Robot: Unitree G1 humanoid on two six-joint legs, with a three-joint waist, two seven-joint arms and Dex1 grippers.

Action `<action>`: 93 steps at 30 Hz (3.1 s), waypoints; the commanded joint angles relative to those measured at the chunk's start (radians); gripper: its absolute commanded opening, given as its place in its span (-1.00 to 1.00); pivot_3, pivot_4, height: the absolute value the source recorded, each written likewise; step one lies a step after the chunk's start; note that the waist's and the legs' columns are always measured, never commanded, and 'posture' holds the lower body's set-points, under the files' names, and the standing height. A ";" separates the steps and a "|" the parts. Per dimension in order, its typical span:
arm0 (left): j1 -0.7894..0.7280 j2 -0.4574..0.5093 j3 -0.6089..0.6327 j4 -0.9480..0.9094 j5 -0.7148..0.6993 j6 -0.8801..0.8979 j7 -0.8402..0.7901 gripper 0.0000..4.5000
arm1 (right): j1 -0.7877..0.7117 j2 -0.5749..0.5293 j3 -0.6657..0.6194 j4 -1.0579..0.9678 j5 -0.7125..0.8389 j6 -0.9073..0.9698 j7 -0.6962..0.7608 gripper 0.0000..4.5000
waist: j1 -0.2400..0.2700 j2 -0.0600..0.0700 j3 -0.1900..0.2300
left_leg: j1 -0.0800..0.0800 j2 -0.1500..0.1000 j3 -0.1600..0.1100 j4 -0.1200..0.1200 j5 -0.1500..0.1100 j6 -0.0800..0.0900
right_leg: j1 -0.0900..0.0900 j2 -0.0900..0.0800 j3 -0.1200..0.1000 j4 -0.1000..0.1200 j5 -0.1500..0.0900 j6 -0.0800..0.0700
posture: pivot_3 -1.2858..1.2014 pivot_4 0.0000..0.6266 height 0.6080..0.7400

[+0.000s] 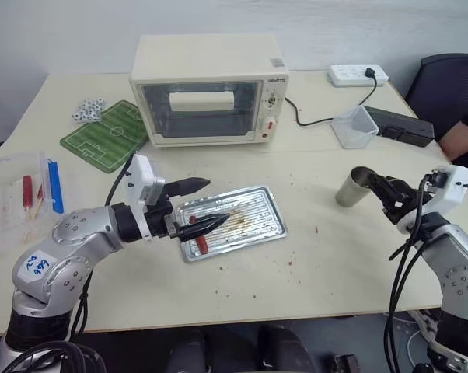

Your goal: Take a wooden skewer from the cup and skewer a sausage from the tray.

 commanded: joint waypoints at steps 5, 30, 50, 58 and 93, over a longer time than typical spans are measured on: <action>-0.031 -0.015 -0.005 -0.001 0.017 -0.021 0.005 1.00 | -0.025 0.001 -0.015 0.002 0.016 -0.048 -0.005 -0.29 | 0.000 0.000 0.000 | 0.000 0.000 0.000 0.000 0.000 0.000 | 0.000 0.000 0.000 0.000 0.000 0.000 | 0.03 -0.52 1.00; -0.111 -0.080 -0.079 0.048 0.060 -0.066 -0.030 1.00 | -0.357 -0.435 -0.059 -0.028 0.390 0.369 0.000 -0.99 | 0.002 0.004 0.002 | -0.001 0.000 0.001 0.000 0.000 0.000 | -0.001 0.000 0.001 -0.001 0.000 0.000 | 0.03 -0.52 1.00; -0.153 -0.157 -0.086 0.007 0.110 -0.134 0.049 1.00 | -0.653 -0.211 0.289 0.302 1.219 0.487 -0.341 -0.99 | 0.005 0.003 0.002 | -0.011 0.000 0.000 0.004 0.000 0.004 | -0.006 -0.001 -0.001 -0.002 0.003 0.005 | 0.03 -0.52 1.00; -0.169 -0.244 -0.140 -0.025 0.150 -0.173 0.102 1.00 | -0.659 -0.129 0.261 0.310 1.219 0.481 -0.372 -0.99 | 0.003 0.003 0.002 | -0.013 0.000 0.000 0.004 0.000 0.003 | -0.008 0.000 -0.001 -0.001 0.003 0.005 | 0.03 -0.52 1.00; -0.143 -0.258 -0.108 0.015 0.165 -0.205 0.109 -0.49 | -0.680 -0.055 0.168 0.323 1.219 0.505 -0.441 -1.00 | 0.002 0.003 0.002 | -0.014 0.001 0.000 0.004 0.000 0.003 | -0.009 0.000 -0.001 -0.001 0.003 0.005 | 0.03 -0.52 1.00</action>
